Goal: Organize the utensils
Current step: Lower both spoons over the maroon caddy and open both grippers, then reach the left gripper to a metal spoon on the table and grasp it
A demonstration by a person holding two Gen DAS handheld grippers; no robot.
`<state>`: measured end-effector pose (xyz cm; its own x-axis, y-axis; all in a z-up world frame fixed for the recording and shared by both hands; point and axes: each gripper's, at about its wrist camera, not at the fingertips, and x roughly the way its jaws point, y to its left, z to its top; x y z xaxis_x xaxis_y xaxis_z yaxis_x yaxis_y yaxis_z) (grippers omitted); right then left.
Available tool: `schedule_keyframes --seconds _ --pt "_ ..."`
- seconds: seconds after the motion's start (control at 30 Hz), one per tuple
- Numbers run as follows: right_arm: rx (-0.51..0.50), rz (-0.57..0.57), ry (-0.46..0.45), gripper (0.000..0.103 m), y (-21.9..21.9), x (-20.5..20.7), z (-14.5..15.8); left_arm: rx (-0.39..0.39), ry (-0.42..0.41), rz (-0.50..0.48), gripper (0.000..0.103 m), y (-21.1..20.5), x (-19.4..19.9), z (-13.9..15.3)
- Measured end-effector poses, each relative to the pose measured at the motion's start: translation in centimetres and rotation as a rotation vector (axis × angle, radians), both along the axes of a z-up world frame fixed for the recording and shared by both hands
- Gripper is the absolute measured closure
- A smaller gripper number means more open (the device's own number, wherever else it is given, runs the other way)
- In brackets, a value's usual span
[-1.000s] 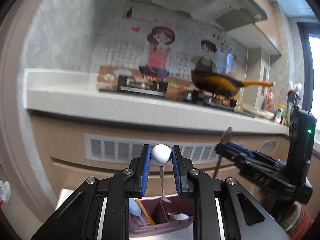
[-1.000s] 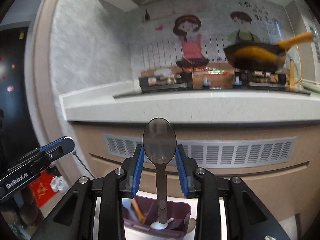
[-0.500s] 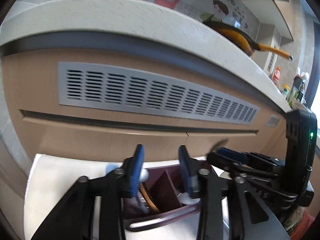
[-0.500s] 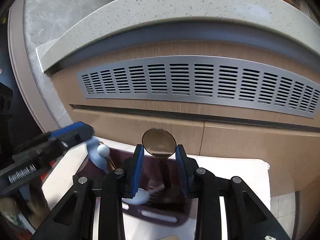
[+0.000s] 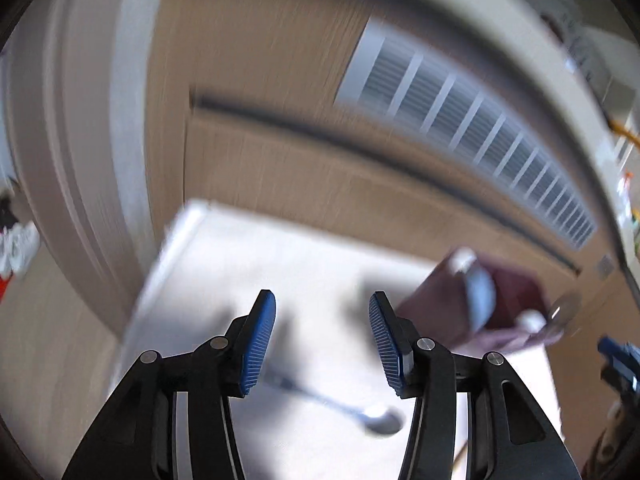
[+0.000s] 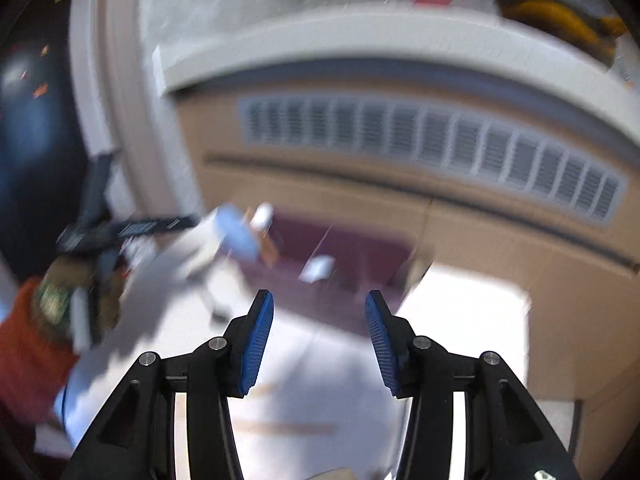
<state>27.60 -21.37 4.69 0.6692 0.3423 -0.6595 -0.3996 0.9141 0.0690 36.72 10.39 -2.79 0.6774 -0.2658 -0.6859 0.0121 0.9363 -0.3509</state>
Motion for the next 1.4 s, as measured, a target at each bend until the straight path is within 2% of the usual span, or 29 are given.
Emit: schedule_keyframes --seconds 0.03,0.17,0.27,0.37,0.57,0.73,0.8,0.87,0.9,0.97,1.03,1.17,1.27,1.33,1.37,1.4 --pt "-0.008 0.012 0.027 0.058 0.3 -0.4 -0.9 0.002 0.048 -0.019 0.053 -0.3 0.8 -1.4" --pt "-0.030 0.016 0.165 0.058 0.7 -1.9 -6.1 0.003 0.117 -0.080 0.053 -1.5 2.5 -4.2" --pt "0.027 -0.023 0.285 0.058 -0.7 -2.6 -9.0 0.013 0.170 -0.139 0.053 -2.6 2.9 -5.3" --pt "0.114 -0.028 0.417 0.058 -2.0 -3.2 -11.3 0.036 0.176 -0.178 0.053 -3.1 1.7 -5.5" --pt "0.147 -0.049 0.410 0.057 -1.1 -2.9 -11.4 0.040 0.199 -0.220 0.053 -3.5 -4.2 -5.4" --pt "0.066 -0.130 0.367 0.057 1.6 -0.6 -11.5 0.044 0.217 -0.268 0.053 -5.1 -9.5 -5.2" --pt "0.033 -0.133 0.343 0.054 2.5 0.1 -11.6 0.021 0.231 -0.319 0.053 -5.5 -11.3 -4.9" --pt "-0.046 -0.115 0.304 0.052 3.9 0.4 -11.7 0.024 0.228 -0.356 0.053 -6.6 -12.2 -4.6" --pt "-0.074 -0.107 0.295 0.052 4.1 0.3 -11.7 0.037 0.210 -0.358 0.053 -6.8 -12.2 -4.2" --pt "-0.146 -0.067 0.263 0.052 4.7 -0.5 -11.8 0.116 0.142 -0.343 0.053 -7.5 -12.0 -3.3" --pt "-0.158 -0.039 0.257 0.052 3.9 -1.6 -11.6 0.168 0.117 -0.314 0.053 -7.8 -10.8 -3.0" --pt "-0.167 -0.044 0.267 0.052 1.2 -3.0 -11.6 0.215 0.133 -0.235 0.053 -8.0 -7.8 -3.8" --pt "-0.149 -0.054 0.272 0.051 -0.4 -4.1 -11.6 0.265 0.113 -0.212 0.053 -8.8 -6.2 -4.2" --pt "-0.138 -0.050 0.277 0.048 -0.9 -4.8 -11.6 0.288 0.114 -0.212 0.056 -9.3 -5.5 -4.4" --pt "-0.132 -0.047 0.281 0.045 -0.9 -5.0 -11.7 0.293 0.122 -0.215 0.060 -9.3 -5.1 -4.5" --pt "-0.122 -0.041 0.287 0.039 -1.0 -5.2 -11.6 0.302 0.129 -0.217 0.062 -9.5 -4.8 -4.6"
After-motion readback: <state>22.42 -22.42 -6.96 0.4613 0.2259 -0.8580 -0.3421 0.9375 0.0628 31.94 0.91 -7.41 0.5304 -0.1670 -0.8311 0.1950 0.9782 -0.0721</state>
